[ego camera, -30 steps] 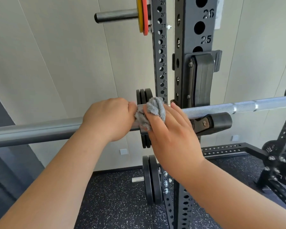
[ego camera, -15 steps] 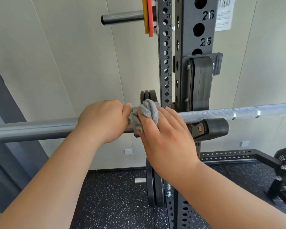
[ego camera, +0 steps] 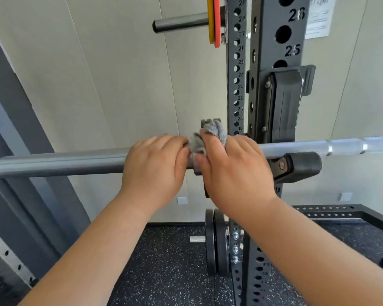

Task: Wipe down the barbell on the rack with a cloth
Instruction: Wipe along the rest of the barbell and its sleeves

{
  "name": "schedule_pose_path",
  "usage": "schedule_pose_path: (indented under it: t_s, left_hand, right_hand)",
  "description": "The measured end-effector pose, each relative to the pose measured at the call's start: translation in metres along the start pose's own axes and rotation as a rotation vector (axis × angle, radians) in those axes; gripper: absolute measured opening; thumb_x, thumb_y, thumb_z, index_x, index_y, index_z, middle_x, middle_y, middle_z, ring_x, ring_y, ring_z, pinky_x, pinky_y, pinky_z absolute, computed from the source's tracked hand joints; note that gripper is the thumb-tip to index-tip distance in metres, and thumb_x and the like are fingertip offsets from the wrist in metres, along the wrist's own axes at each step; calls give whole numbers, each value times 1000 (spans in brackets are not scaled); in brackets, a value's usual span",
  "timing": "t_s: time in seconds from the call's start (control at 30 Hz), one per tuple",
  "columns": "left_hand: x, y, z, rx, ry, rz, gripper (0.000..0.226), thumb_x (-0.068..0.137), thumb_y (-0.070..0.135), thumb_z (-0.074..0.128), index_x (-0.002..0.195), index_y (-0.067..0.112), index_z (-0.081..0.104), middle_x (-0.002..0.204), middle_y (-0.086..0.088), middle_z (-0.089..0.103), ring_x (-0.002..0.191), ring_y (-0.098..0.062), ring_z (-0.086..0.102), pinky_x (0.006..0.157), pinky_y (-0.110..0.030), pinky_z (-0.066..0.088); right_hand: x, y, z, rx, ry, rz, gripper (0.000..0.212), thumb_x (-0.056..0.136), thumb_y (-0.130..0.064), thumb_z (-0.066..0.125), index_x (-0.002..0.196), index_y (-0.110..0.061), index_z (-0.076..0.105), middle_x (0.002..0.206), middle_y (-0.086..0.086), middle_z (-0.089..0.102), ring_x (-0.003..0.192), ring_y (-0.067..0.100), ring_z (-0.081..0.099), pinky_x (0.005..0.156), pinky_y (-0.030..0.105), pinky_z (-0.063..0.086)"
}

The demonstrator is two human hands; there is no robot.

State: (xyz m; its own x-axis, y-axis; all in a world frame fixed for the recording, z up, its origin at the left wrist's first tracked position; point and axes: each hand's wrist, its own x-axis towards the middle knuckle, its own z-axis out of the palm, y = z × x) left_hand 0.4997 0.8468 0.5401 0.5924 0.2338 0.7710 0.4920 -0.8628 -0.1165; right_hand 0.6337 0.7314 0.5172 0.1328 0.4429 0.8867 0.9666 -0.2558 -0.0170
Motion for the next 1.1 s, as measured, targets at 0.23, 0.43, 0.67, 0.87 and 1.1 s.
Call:
schedule_pose_path:
  t_s: [0.23,0.43,0.67,0.87,1.1]
  left_hand:
    - [27,-9,-15,-43,-107,-105,44,103,46,35,97,26,74,119,5,62,113,-22,56,71,-34,43]
    - [28,-9,-10,106,-247,-61,51,100,54,17,70,23,45,59,5,38,64,-29,44,59,-35,32]
    - [14,-38,-3,84,-47,22,47,97,51,18,61,26,33,56,1,55,50,-28,36,49,-27,14]
    - [13,-40,-5,99,-51,40,47,99,47,31,61,22,46,55,0,57,45,-32,46,50,-25,15]
    - [-6,-36,4,82,41,16,35,96,39,41,82,14,60,72,-3,59,65,-35,55,59,-38,32]
  right_hand:
    - [28,6,-7,-51,-203,-32,57,104,-56,16,106,-16,56,66,1,55,52,32,52,49,33,32]
    - [20,7,-6,-70,-162,-69,71,106,-63,12,119,-12,60,69,6,64,54,33,59,56,36,38]
    - [31,-27,18,-25,-32,62,46,105,-44,29,92,-11,59,59,8,58,44,33,47,53,33,26]
    - [30,-25,18,4,-17,17,60,108,-53,19,97,-12,62,61,4,56,48,33,50,56,34,27]
    - [-10,1,-15,-260,-184,69,73,106,-64,16,120,-10,63,88,10,62,91,37,61,117,57,37]
